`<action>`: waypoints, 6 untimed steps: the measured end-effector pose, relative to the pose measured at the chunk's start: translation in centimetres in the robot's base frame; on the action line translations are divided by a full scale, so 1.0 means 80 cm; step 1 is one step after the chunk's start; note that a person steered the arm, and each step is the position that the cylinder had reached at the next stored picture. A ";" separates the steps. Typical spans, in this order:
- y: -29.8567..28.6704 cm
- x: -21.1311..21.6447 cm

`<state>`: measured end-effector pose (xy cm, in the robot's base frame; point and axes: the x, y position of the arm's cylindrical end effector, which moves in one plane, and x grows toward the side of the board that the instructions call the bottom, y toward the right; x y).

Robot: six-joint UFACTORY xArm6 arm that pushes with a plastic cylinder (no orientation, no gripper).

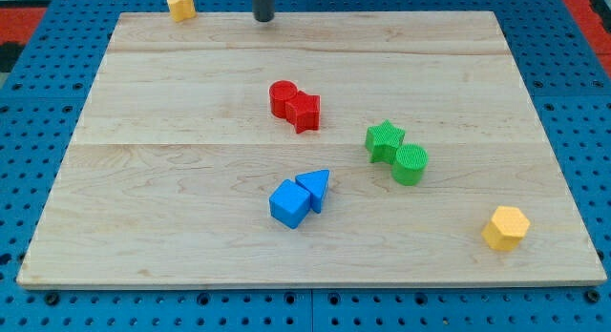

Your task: Point your arm diagonally above red star

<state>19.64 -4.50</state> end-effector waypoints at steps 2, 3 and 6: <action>0.021 0.089; 0.051 0.128; 0.091 0.148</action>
